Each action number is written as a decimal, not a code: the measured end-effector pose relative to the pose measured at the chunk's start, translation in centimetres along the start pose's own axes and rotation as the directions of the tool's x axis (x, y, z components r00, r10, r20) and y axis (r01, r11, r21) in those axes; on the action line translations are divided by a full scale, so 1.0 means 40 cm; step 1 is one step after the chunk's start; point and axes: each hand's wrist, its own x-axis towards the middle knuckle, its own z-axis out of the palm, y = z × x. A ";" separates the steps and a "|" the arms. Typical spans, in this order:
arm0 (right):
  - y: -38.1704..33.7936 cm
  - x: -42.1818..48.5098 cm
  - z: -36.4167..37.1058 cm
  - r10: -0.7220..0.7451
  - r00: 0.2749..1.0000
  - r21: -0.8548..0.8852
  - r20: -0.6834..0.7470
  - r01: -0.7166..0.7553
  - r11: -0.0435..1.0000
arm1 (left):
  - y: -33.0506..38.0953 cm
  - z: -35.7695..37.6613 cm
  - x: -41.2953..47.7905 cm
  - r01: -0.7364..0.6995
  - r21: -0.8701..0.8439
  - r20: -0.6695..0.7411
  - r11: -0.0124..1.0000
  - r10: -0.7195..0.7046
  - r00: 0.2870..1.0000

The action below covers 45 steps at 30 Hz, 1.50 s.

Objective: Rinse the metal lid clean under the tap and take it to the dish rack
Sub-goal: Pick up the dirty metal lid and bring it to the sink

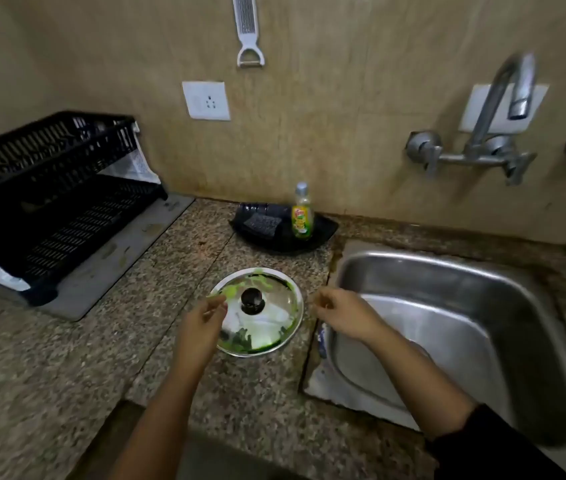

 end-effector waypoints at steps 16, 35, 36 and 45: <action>-0.149 0.273 0.280 -0.060 0.998 -0.439 -0.023 0.044 0.898 | -0.141 -0.107 0.246 0.118 -0.008 0.010 0.993 -0.118 0.993; 0.059 0.067 0.003 0.135 0.899 -0.032 -0.418 -0.162 0.986 | 0.088 0.218 0.224 0.461 -0.226 0.486 0.858 -0.311 0.817; 0.092 0.045 -0.027 0.161 0.886 -0.006 -0.436 -0.182 0.983 | 0.107 0.267 0.191 0.469 -0.215 0.522 0.857 -0.305 0.797; 0.296 -0.087 -0.213 0.285 0.833 0.121 -0.474 -0.259 0.958 | 0.261 0.569 0.017 0.303 -0.342 0.440 0.889 -0.134 0.888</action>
